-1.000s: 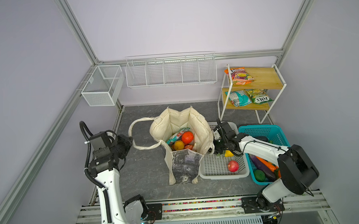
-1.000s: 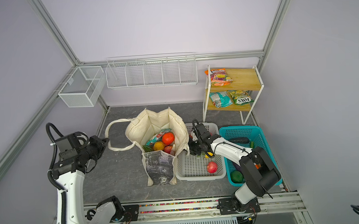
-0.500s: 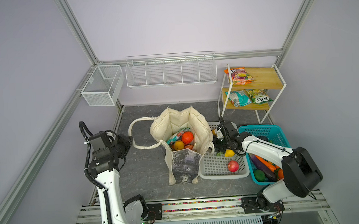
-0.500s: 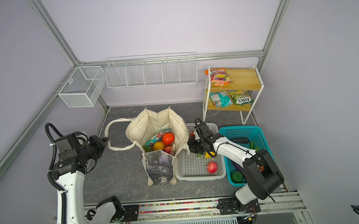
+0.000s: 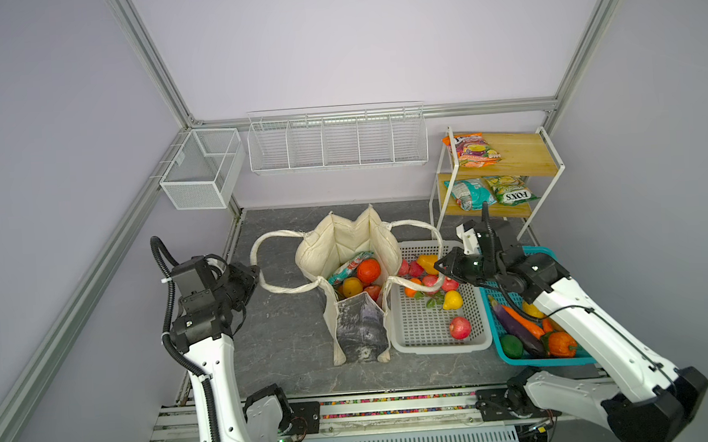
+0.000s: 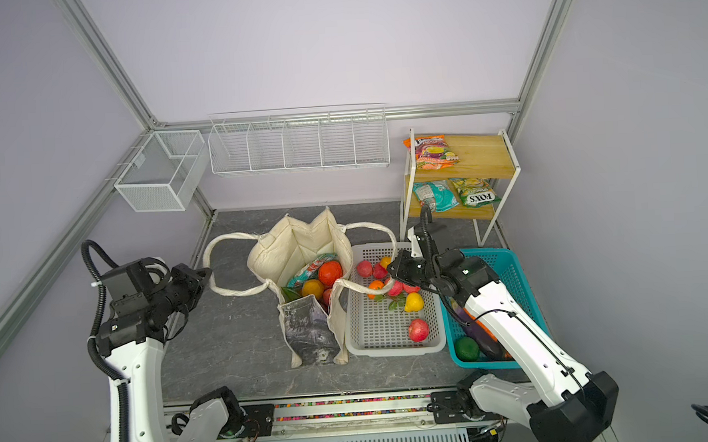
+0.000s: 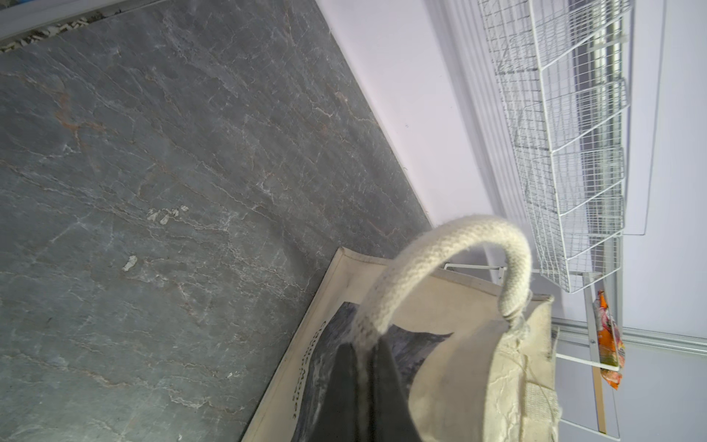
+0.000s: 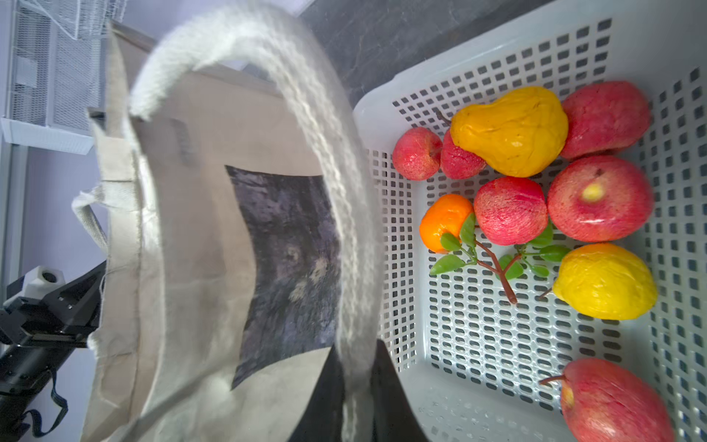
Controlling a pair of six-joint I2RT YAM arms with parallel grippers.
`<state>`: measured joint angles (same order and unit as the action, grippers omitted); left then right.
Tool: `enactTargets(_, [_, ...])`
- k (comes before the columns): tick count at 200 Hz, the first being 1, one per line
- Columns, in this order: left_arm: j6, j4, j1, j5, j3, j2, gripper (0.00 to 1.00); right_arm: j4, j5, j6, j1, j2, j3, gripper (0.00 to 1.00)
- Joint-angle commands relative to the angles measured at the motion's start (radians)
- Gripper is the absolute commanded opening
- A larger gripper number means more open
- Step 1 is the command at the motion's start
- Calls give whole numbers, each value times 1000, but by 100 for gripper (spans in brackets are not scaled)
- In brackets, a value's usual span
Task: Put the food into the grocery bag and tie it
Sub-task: 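Raise both rope handles upward with both grippers, lifting the tote mouth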
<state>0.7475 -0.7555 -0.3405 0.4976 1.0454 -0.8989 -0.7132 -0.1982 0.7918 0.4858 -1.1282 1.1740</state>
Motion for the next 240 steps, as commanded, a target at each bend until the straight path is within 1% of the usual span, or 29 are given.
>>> enactTargets(1, [-1, -39, -3, 13, 87, 20, 0, -89, -5, -46, -3, 10, 43, 15])
enactTargets(35, [-5, -77, 25, 18, 190, 2, 0, -100, -20, -61, -3, 18, 117, 15])
enactTargets(56, [52, -25, 38, 31, 208, -5, 0, -91, -31, -58, -3, 18, 154, 15])
enactTargets(70, [76, 5, 63, 10, 222, -6, 0, -86, -38, -58, -3, 10, 179, 15])
enactTargets(73, [77, 8, 100, -1, 227, -8, 0, -85, -39, -58, -3, 8, 186, 15])
enactTargets(80, [81, 14, 127, -22, 236, -10, 0, -84, -44, -59, -3, 1, 200, 15])
enactTargets(104, [103, 45, 167, -26, 250, -24, 0, -63, -68, -55, -3, -19, 241, 15])
enactTargets(135, [82, 37, 219, -68, 298, -37, 0, -13, -102, -40, -2, -43, 274, 14])
enactTargets(179, [76, 35, 285, -85, 359, -73, 0, 28, -128, -33, 7, -76, 337, 13])
enactTargets(208, [71, 40, 339, -100, 403, -104, 0, 49, -135, -32, 37, -113, 395, 13])
enactTargets(240, [69, 47, 370, -103, 453, -136, 0, 92, -139, -35, 83, -158, 444, 12])
